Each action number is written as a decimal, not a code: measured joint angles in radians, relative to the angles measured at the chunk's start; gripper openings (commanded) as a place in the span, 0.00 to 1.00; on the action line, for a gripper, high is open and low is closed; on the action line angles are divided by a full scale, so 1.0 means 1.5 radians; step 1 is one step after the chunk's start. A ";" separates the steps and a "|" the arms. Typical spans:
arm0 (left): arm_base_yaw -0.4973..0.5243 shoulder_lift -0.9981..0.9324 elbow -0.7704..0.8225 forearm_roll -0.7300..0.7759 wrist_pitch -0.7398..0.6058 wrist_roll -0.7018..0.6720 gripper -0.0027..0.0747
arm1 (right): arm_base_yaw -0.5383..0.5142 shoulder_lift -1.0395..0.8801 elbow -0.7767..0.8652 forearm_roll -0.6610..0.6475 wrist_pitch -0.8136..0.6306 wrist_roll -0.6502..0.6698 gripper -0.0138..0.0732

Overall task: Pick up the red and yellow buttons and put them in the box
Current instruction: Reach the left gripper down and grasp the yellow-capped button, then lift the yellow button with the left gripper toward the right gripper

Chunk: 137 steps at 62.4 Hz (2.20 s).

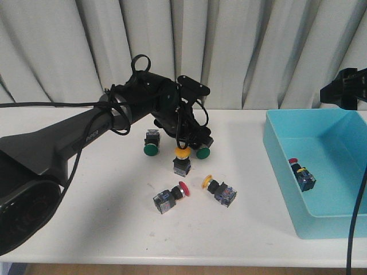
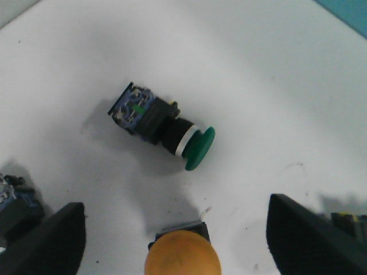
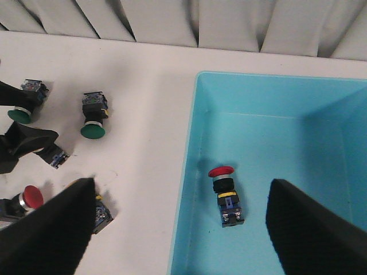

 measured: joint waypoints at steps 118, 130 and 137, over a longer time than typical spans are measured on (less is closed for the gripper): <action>0.000 -0.279 0.000 -0.050 0.193 -0.059 0.03 | 0.263 0.130 0.000 0.091 -0.019 -0.330 0.83; 0.000 -0.324 0.002 -0.061 0.220 -0.059 0.03 | 0.300 0.130 0.000 0.124 -0.055 -0.377 0.83; 0.000 -0.344 0.015 -0.093 0.223 -0.059 0.03 | 0.310 0.130 0.000 0.154 -0.079 -0.404 0.83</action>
